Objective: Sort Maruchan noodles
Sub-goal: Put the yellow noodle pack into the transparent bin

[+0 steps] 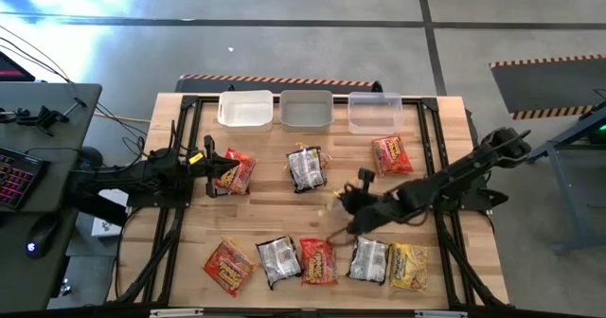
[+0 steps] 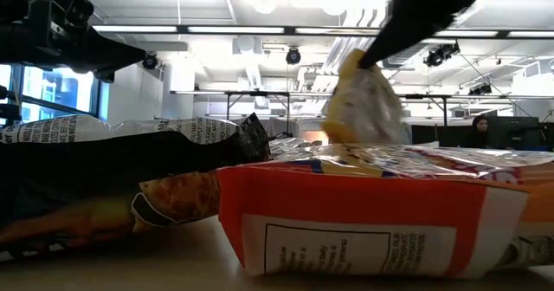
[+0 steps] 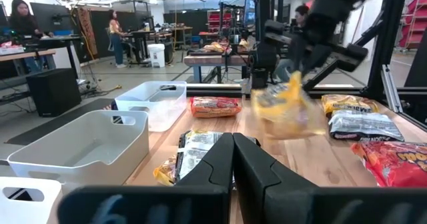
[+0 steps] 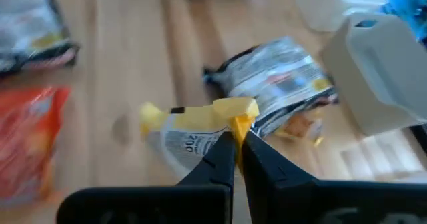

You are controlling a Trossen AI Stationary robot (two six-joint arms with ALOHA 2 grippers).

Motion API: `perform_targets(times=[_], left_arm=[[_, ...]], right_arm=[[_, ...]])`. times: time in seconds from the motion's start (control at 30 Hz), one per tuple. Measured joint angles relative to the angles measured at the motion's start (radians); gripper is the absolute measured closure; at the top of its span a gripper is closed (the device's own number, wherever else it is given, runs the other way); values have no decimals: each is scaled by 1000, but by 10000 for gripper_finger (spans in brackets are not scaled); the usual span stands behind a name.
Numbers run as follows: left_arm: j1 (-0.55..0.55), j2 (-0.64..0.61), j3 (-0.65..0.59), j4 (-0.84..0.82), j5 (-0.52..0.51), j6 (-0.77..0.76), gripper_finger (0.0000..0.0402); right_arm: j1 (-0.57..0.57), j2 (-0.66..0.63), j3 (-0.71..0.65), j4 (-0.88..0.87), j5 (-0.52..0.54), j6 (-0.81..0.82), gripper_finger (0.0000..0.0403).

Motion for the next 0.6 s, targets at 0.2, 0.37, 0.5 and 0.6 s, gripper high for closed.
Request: perform_targets(times=[0.2,0.37,0.5,0.6], left_arm=[[0,0,0,0,0,0,398],[0,0,0,0,0,0,398],[0,0,0,0,0,0,398],[0,0,0,0,0,0,398]], right_arm=[[8,17,5,-28,46,13,403],[-84,-46,92,-164,42,-37,403],[-182,-98,175,-249,21,-99,403],[-267,-146,230,-274,-23,-127,403]])
